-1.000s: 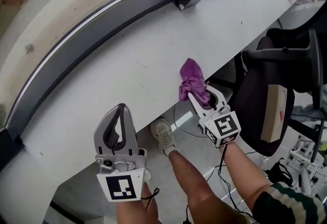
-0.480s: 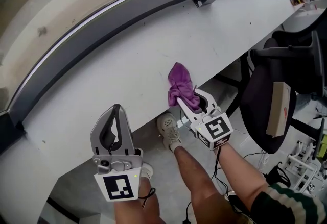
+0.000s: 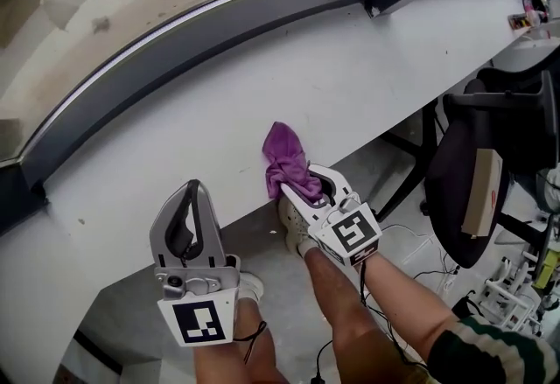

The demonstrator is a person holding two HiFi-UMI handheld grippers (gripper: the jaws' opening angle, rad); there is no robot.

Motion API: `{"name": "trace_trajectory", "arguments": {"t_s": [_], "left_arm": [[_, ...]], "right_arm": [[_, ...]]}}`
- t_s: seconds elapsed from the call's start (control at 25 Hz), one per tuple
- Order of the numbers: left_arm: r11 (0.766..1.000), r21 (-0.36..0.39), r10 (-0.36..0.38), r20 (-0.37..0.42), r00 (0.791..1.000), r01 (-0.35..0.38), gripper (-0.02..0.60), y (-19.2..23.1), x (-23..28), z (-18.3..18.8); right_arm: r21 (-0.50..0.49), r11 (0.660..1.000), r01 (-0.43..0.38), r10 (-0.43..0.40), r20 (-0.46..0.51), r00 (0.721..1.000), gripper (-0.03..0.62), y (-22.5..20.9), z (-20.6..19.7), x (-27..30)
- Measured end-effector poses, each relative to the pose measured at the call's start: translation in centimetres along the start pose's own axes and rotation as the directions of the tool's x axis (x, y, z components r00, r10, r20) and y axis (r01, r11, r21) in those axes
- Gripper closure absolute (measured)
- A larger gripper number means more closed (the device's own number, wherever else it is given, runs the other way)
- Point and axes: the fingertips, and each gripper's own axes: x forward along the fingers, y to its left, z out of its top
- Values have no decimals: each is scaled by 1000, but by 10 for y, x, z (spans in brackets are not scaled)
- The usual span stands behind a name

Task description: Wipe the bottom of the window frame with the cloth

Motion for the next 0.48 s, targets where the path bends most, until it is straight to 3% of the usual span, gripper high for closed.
{"name": "trace_trajectory", "arguments": {"t_s": [0.48], "left_arm": [[994, -9, 107, 8, 994, -107, 575, 55, -48, -5]], "right_arm": [[-43, 991, -128, 127, -32, 991, 444, 82, 6, 35]]}}
